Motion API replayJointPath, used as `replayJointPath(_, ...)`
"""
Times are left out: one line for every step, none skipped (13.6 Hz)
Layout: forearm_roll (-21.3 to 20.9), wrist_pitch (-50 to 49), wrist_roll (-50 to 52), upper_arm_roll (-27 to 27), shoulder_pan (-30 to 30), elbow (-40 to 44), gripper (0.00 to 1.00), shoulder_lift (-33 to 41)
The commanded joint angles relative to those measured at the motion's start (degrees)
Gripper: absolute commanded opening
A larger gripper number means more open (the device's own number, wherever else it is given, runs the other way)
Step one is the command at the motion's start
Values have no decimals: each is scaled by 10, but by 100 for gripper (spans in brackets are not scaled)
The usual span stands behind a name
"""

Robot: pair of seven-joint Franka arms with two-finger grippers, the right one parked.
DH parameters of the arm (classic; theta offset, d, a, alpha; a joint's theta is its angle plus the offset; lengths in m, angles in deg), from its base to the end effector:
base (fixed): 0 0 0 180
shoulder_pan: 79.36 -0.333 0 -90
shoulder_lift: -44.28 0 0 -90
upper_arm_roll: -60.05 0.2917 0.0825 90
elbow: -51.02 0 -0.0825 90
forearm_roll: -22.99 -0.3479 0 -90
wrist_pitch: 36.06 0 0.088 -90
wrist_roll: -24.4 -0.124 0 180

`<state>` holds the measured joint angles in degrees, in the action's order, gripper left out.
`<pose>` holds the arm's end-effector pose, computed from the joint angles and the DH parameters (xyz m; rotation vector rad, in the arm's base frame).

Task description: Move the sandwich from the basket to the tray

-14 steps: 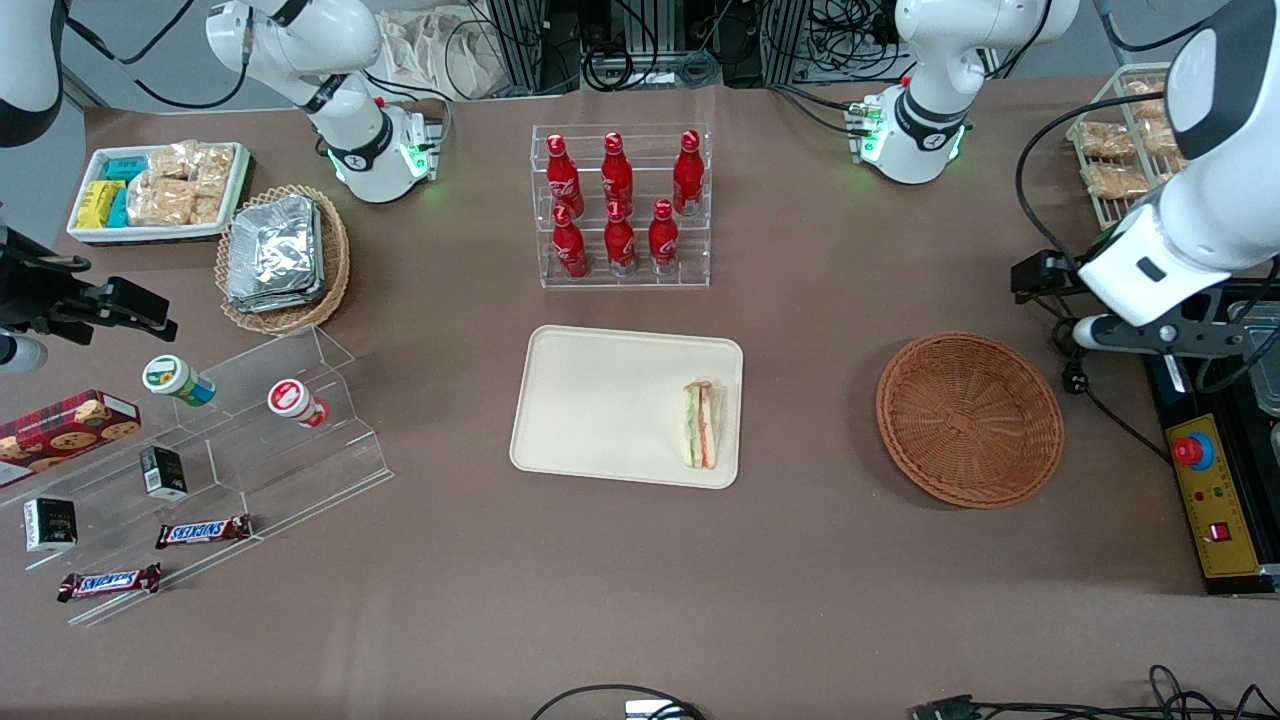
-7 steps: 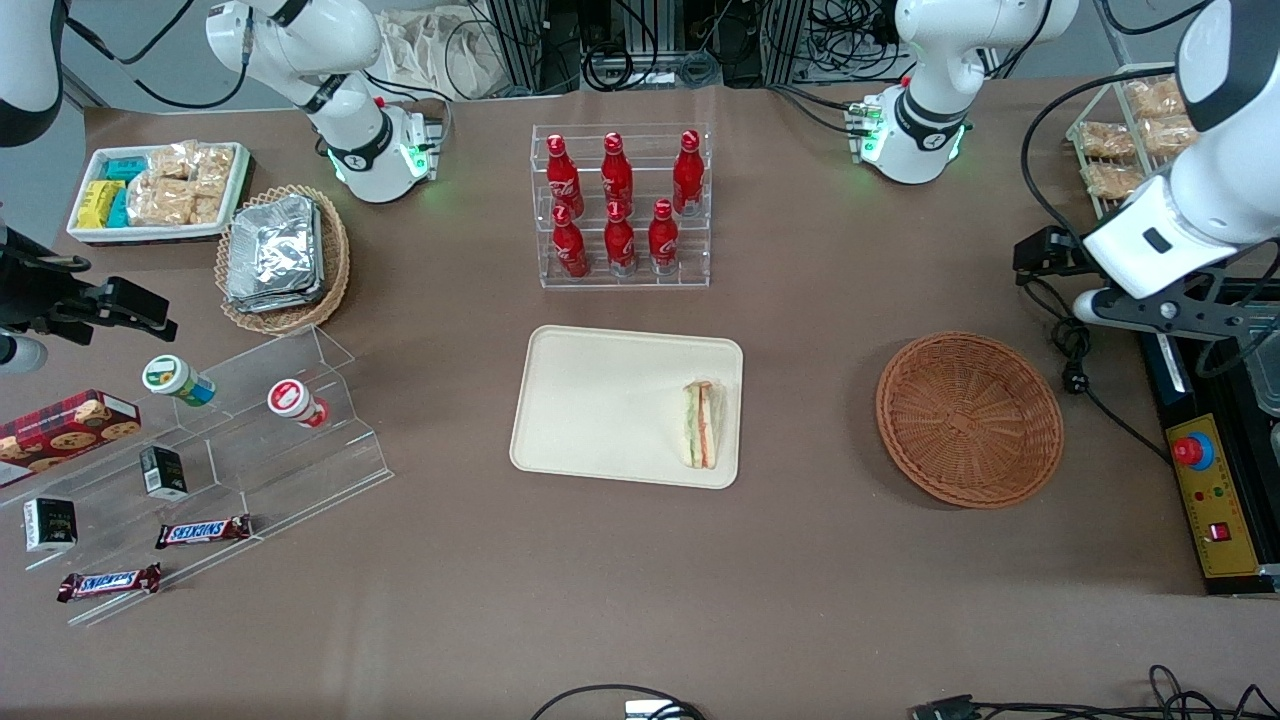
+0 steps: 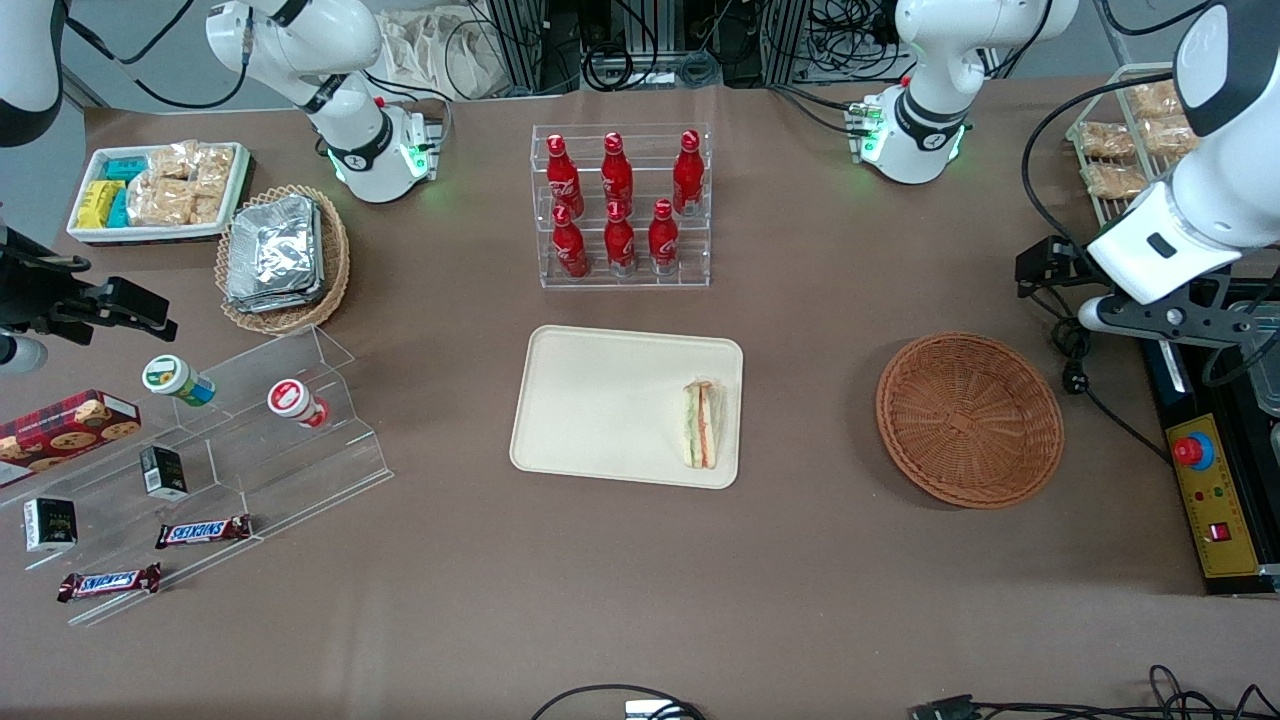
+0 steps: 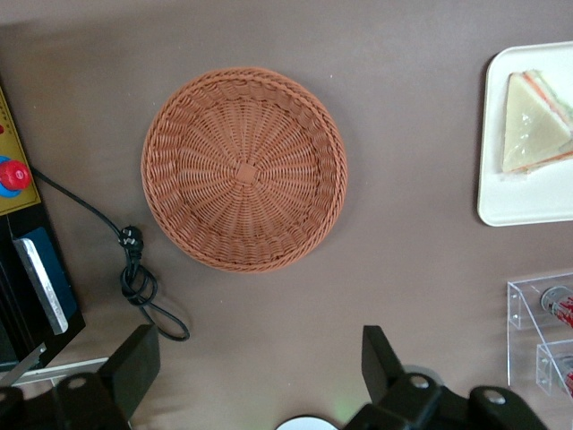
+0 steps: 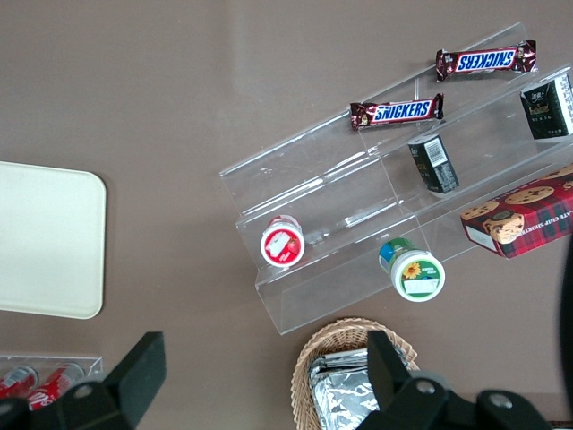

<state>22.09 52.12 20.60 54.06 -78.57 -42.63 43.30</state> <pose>0.5111 -0.0584 0.5444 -3.1065 0.2884 0.1750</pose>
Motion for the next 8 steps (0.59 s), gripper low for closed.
replayJointPath(-4, 8, 18, -6, -3, -6, 100, 7)
replayJointPath(-4, 9, 18, -6, -3, -5, 100, 7)
replayJointPath(-4, 10, 18, -6, -3, -5, 100, 7)
replayJointPath(-5, 10, 18, -5, -4, -4, 100, 7)
replayJointPath(-5, 9, 18, -4, -4, -5, 100, 8)
replayJointPath(-5, 9, 18, -4, -5, -5, 100, 8)
replayJointPath(-5, 9, 18, -4, -5, -5, 100, 8)
replayJointPath(-5, 8, 18, -3, -6, -5, 100, 8)
